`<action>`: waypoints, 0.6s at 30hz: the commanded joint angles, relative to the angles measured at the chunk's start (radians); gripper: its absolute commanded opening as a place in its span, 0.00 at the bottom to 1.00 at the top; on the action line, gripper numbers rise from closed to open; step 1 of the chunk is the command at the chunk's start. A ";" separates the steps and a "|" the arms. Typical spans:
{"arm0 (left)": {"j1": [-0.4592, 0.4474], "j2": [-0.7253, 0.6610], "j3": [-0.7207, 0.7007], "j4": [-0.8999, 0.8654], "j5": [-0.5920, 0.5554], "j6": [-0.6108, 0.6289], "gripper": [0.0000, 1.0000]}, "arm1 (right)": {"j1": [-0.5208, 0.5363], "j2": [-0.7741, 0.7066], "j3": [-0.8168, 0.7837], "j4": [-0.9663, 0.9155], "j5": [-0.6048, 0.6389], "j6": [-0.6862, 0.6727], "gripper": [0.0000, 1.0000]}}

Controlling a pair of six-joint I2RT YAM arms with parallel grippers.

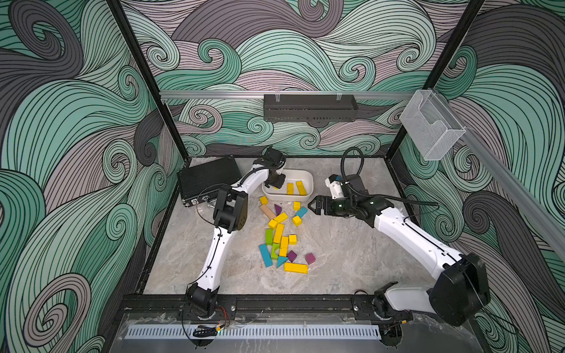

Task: Pick out the yellow building blocks
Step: Place the building block in the storage box.

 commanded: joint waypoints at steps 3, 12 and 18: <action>0.006 0.000 0.052 -0.002 0.002 -0.007 0.48 | -0.005 -0.028 -0.010 -0.010 -0.014 -0.008 0.98; 0.006 -0.078 0.054 0.000 0.009 -0.013 0.46 | -0.004 -0.058 -0.012 -0.012 -0.029 -0.012 0.96; 0.003 -0.159 0.029 0.001 0.014 -0.011 0.45 | -0.005 -0.087 -0.027 -0.011 -0.055 -0.004 0.92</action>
